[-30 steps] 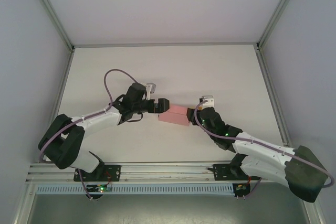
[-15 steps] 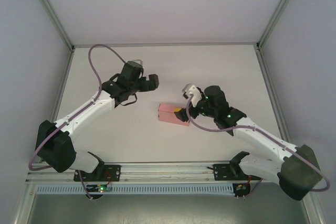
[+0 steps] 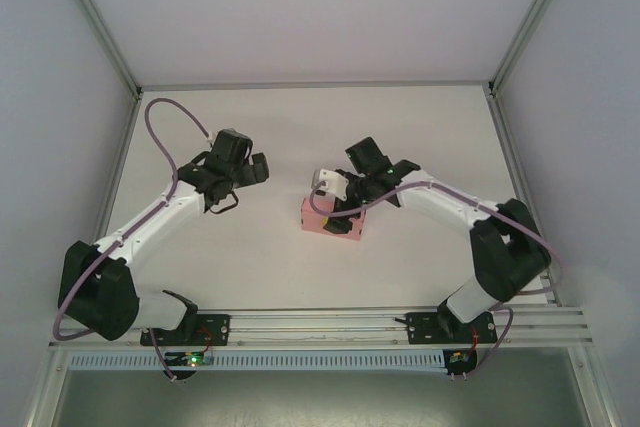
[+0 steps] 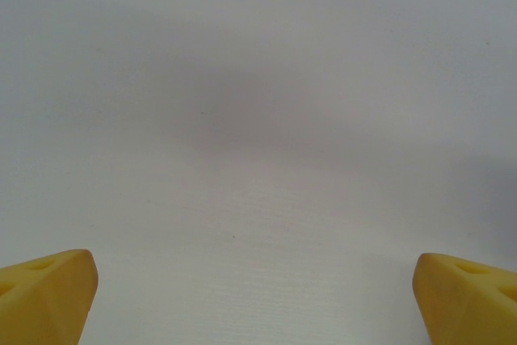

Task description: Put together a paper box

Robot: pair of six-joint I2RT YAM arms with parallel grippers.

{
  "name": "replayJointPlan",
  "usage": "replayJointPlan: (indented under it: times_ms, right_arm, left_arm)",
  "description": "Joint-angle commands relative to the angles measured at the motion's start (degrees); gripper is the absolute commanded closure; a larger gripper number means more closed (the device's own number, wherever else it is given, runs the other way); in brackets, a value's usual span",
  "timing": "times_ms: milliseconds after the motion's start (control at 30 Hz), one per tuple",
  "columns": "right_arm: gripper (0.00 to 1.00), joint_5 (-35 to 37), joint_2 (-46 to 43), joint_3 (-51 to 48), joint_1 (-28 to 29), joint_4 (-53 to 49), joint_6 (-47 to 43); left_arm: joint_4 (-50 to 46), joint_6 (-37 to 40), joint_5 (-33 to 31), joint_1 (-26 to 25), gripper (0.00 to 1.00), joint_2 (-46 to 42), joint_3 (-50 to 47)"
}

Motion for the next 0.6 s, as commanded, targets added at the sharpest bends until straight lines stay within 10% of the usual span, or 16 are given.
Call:
replayJointPlan:
  times_ms: [0,233,567]
  right_arm:
    - [0.12,0.22,3.31,3.67,0.35,-7.85,-2.52]
    - [0.55,6.48,5.76,7.39,1.83,-11.99,-3.97]
    - [0.43,31.23,2.18,9.41,5.28,-2.58,-14.80]
  left_arm:
    - [-0.81,-0.18,-2.24,1.01,0.00,-0.99,-1.65]
    - [-0.81,-0.43,-2.01,1.39,0.00,-1.08,-2.74]
    - [-0.68,-0.62,-1.92,1.38,0.00,-2.43,-3.77]
